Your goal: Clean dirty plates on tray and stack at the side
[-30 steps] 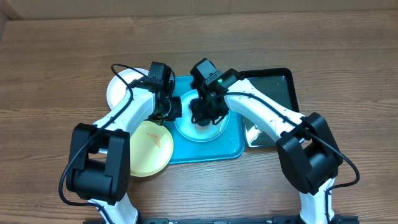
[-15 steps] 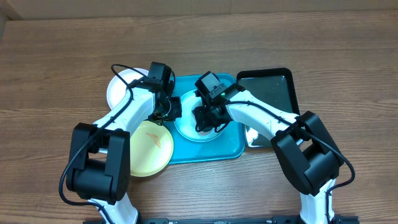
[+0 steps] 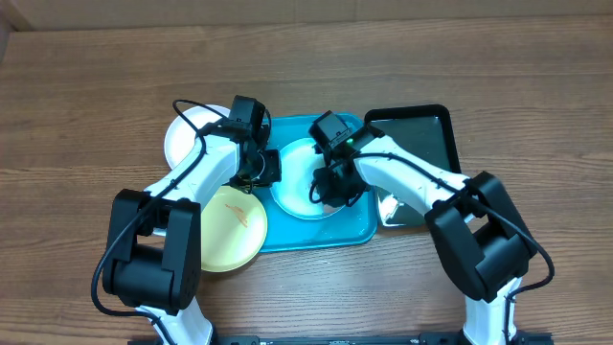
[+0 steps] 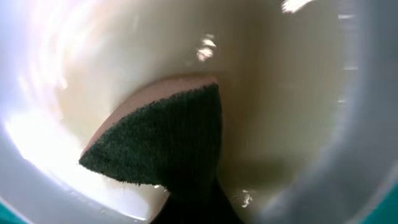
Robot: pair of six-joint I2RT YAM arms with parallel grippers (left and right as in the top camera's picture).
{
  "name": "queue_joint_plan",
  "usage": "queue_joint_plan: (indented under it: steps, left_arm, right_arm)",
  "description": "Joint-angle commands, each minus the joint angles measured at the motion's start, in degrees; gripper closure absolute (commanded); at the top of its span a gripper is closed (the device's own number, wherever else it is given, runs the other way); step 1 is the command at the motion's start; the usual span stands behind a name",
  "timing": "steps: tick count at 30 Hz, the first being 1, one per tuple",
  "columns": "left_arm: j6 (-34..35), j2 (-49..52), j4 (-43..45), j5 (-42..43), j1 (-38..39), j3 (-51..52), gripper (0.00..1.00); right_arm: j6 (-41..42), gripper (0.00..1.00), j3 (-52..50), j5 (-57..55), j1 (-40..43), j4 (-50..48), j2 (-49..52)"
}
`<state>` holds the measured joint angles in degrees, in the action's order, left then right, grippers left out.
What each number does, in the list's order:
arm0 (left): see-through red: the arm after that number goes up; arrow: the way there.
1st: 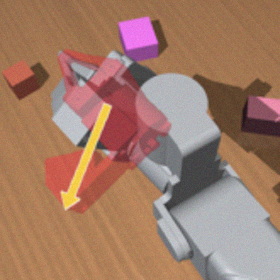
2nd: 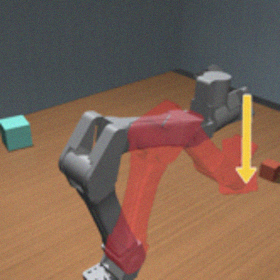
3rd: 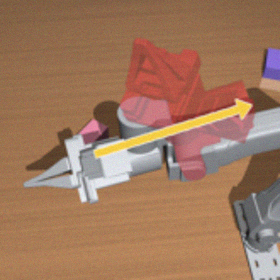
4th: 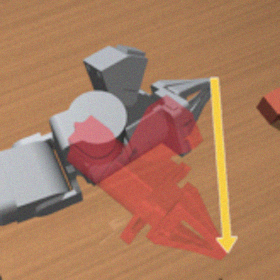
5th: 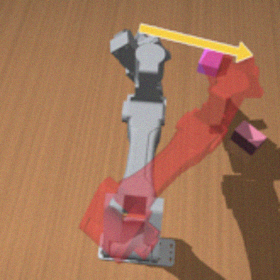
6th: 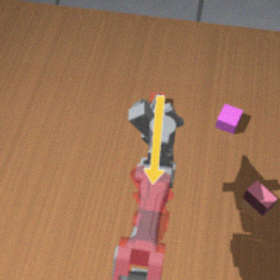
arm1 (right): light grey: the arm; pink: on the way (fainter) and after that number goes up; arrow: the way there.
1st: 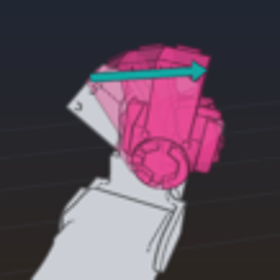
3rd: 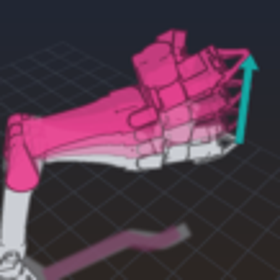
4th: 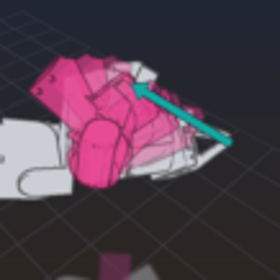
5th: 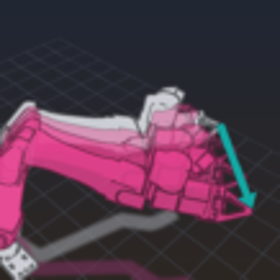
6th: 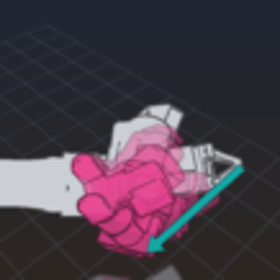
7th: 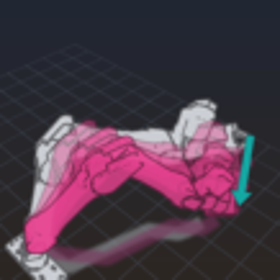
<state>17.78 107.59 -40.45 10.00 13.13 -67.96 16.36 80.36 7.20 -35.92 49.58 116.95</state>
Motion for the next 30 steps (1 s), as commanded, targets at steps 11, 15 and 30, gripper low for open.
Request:
queue_joint_plan:
  steps: [11,15,30]
  left_arm:
    - [-1.1,0.7,0.2,-1.6,-0.3,-0.5,0.96]
    - [-1.1,0.7,0.2,-1.6,-0.3,-0.5,0.96]
    - [-1.1,0.7,0.2,-1.5,-0.3,-0.5,0.96]
  right_arm:
    - [-6.0,0.96,12.7,8.3,9.2,2.1,-1.2]
    - [-6.0,0.96,16.4,12.6,9.8,4.6,-2.6]
    - [-6.8,0.96,16.0,-7.4,25.0,22.1,-6.2]
